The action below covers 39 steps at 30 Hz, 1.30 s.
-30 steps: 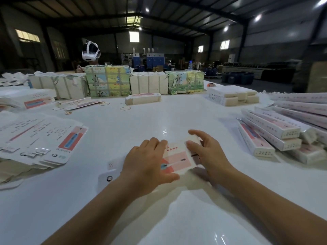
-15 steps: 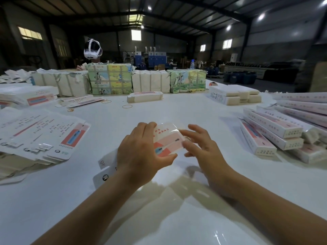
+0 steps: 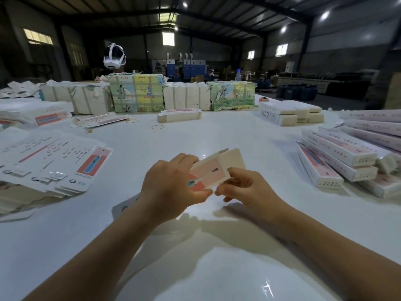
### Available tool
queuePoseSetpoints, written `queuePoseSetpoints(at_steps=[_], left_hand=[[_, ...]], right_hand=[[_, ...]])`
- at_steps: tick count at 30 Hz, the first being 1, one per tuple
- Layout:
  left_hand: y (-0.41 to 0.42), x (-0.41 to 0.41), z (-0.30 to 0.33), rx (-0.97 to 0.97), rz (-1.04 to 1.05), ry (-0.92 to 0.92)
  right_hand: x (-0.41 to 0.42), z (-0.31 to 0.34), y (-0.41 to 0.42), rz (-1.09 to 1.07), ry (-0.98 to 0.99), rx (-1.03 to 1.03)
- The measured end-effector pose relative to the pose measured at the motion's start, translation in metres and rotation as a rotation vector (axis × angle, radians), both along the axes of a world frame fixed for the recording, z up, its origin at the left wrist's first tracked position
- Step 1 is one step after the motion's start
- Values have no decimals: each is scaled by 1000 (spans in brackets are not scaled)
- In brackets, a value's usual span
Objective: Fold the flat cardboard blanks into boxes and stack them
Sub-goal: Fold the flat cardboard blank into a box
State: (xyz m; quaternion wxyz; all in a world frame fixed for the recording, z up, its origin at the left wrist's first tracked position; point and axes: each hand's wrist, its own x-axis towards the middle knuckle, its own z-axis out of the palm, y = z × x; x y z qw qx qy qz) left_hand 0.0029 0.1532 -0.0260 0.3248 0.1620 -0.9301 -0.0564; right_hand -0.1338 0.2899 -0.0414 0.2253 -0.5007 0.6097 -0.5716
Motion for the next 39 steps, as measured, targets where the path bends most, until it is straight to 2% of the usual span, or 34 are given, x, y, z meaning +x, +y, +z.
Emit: queuePoseSetpoints(at_steps=[4, 9, 12, 17, 23, 27, 31, 33, 35, 38, 39], left_hand=[[-6, 2, -1, 162, -80, -103], [-15, 4, -2, 358, -73, -317], [-21, 4, -3, 441, -81, -266], [-25, 8, -2, 325, 11, -38], [-16, 2, -6, 176, 68, -43], [-13, -3, -12, 33, 105, -91], [-12, -5, -15, -33, 128, -103], [-13, -4, -17, -47, 139, -122], [-13, -3, -18, -58, 148, -137], [-13, -3, -16, -69, 150, -143], [-13, -3, -15, -86, 149, -146]], right_hand=[[1, 0, 0, -82, 78, -29], [1, 2, 2, -134, 90, -56], [4, 1, 1, -176, 75, -102], [0, 2, 2, -473, 10, -330], [8, -3, -2, -434, 113, -316], [11, -4, -3, -504, 287, -277], [13, -6, -1, -601, 581, -312], [13, -7, -1, -597, 659, -273], [12, -7, -1, -558, 561, -217], [10, -1, 0, -426, 171, -188], [9, 1, 0, -395, 109, -152]])
